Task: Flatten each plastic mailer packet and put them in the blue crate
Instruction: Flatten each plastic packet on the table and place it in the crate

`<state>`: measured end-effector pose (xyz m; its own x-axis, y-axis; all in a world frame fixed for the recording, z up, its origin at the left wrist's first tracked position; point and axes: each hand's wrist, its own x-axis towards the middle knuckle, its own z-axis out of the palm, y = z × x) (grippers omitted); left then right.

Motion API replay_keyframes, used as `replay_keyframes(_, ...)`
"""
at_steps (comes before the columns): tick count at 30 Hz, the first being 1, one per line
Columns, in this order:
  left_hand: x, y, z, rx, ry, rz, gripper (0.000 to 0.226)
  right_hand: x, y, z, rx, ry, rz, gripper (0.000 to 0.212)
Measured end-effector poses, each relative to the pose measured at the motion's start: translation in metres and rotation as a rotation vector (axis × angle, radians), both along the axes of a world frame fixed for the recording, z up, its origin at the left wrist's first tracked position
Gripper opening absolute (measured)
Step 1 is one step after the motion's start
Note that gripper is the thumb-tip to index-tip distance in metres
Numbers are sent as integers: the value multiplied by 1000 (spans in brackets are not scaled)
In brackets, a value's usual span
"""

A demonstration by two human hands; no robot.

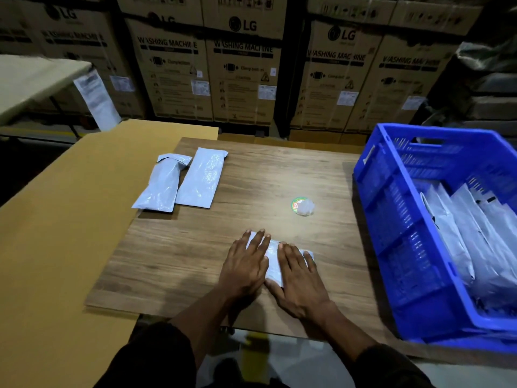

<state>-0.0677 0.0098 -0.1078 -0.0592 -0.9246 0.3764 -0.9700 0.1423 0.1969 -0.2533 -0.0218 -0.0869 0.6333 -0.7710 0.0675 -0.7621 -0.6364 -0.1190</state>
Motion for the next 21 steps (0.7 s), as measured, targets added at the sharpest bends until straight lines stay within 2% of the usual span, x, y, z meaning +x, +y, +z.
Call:
replay_keyframes(10,15,4,4,275,-40,88,61,-45,-1,-2,33,73,0,94)
replay_keyframes(13,16,2,6,322,-23,78,61,-53,3,3,-62,45,38,76)
replay_keyframes(15,15,0,8,367,6,66,63,-52,6,6,-161,-12,142,48)
replay_keyframes(17,17,-2,13,412,27,46,76,-46,6,8,-236,-60,233,21)
replay_keyframes(19,17,0,19,451,98,31,97,-38,4,15,-223,-100,249,12)
replay_keyframes(21,16,4,26,450,147,-23,105,-33,2,26,-151,-184,211,11)
